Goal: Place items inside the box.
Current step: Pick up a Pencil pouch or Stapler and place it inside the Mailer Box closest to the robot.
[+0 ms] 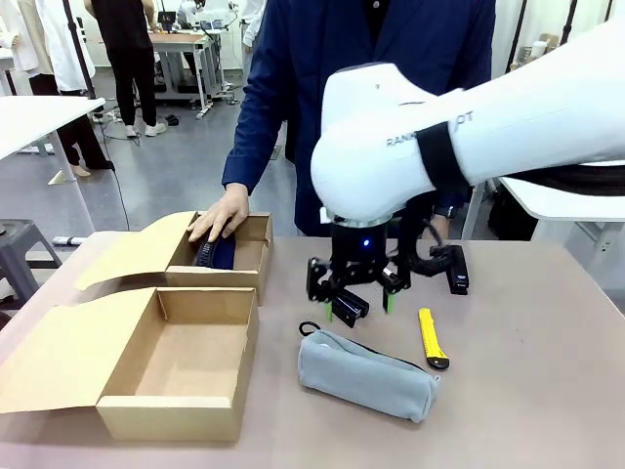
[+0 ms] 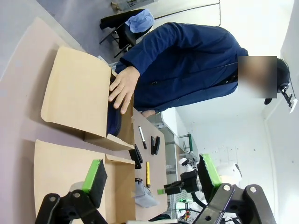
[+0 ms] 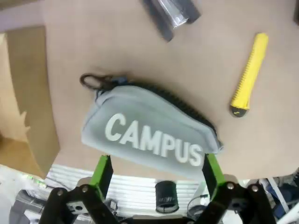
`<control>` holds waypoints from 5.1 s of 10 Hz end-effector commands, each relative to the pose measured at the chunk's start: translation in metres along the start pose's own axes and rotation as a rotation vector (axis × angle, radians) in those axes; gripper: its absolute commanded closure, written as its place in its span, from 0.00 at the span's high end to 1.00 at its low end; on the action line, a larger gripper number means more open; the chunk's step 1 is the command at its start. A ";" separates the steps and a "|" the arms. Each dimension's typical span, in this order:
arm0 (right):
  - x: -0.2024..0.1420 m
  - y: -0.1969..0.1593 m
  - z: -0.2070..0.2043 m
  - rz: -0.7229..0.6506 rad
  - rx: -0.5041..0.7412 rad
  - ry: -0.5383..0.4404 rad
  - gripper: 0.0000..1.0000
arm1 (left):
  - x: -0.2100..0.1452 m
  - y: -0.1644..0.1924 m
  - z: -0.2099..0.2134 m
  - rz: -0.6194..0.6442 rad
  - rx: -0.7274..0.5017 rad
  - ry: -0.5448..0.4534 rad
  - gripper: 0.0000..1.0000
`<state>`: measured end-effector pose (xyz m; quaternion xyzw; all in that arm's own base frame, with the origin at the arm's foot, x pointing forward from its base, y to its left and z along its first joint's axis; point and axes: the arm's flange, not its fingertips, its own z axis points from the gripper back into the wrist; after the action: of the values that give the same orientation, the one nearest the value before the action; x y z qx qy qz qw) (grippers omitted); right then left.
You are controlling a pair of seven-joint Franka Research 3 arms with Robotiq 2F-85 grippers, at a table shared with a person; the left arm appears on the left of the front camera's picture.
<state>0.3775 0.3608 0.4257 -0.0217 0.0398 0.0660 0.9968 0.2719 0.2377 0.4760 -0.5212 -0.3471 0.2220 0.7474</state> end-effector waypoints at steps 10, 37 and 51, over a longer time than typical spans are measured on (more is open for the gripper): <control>-0.031 -0.033 0.029 -0.055 0.049 -0.064 1.00 | 0.000 0.001 -0.001 -0.022 -0.023 -0.013 1.00; -0.026 -0.007 -0.112 1.183 0.105 -0.031 0.41 | 0.000 0.001 -0.001 -0.022 -0.023 -0.013 1.00; -0.093 -0.010 0.032 0.633 0.121 -0.037 0.00 | 0.000 0.001 -0.001 -0.022 -0.023 -0.013 1.00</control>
<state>0.2724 0.3337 0.5011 0.0480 -0.0030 0.2921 0.9552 0.2712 0.2384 0.4757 -0.5214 -0.3474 0.2224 0.7470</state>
